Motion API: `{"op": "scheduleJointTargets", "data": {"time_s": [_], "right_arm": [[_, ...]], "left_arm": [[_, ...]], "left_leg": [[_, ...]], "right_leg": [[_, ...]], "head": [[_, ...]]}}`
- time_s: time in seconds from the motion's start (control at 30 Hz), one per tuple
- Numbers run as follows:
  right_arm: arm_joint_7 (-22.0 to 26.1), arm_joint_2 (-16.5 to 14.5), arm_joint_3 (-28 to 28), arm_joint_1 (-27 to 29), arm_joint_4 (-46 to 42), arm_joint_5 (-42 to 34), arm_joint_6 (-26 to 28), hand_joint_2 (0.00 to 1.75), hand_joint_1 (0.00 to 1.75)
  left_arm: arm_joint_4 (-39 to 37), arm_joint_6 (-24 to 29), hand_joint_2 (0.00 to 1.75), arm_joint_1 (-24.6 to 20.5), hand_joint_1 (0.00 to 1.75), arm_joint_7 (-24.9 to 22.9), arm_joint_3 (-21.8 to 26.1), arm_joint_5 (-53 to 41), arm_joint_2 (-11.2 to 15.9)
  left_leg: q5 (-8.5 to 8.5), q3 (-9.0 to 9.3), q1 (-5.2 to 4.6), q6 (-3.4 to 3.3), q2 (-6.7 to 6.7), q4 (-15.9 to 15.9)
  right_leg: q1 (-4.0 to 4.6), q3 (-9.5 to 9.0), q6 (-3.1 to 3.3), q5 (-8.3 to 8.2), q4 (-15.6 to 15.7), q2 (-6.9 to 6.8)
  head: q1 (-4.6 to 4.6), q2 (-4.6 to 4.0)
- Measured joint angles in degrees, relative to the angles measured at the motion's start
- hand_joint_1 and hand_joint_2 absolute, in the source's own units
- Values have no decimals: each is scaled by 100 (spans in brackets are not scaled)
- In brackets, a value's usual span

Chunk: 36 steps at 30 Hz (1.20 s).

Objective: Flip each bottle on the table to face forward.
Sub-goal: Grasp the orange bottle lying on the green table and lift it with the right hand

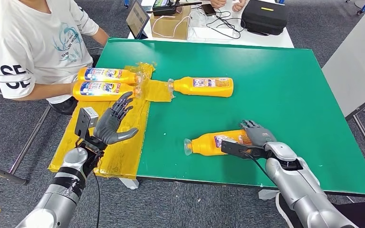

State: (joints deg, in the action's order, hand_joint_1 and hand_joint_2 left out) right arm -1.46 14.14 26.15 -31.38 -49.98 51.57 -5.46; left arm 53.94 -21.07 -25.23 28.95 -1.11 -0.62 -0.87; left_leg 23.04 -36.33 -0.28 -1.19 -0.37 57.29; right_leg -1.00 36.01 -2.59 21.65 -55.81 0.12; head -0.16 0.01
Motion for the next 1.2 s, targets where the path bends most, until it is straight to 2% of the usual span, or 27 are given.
{"op": "scheduleJointTargets", "data": {"time_s": [0.17,0.47,0.73,0.83,1.0,1.2], "right_arm": [[204,22,48,-70,85,-497,-58,175,175],[292,20,58,-5,107,-939,-12,175,175],[473,-165,23,105,120,-1318,225,175,175],[583,-415,-107,235,113,-1553,607,175,175],[759,-1063,-436,662,-134,-2030,1384,175,175],[926,-1557,-764,974,-588,-2440,1622,175,175]], "left_arm": [[-57,153,175,-7,0,2,1,-2,2],[-218,923,175,-110,0,-240,-65,-191,-16],[-398,1244,175,-175,0,-362,-74,-233,-58],[-463,1507,175,-202,0,-425,-74,-231,-109],[-509,2146,175,-236,0,-458,-108,-306,-257],[-511,2310,175,-289,0,-496,-159,-392,-347]], "left_leg": [[0,0,0,0,0,0],[0,2,1,0,4,0],[0,4,2,0,11,0],[0,4,4,1,13,0],[-1,2,8,2,5,-1],[0,0,7,2,4,-1]], "right_leg": [[0,0,0,0,0,0],[1,0,0,0,0,1],[2,0,0,0,0,3],[4,1,1,0,0,4],[8,2,2,1,-1,3],[4,4,4,3,-1,2]], "head": [[1,0],[1,-1],[1,0],[0,-1],[0,-1],[1,1]]}}
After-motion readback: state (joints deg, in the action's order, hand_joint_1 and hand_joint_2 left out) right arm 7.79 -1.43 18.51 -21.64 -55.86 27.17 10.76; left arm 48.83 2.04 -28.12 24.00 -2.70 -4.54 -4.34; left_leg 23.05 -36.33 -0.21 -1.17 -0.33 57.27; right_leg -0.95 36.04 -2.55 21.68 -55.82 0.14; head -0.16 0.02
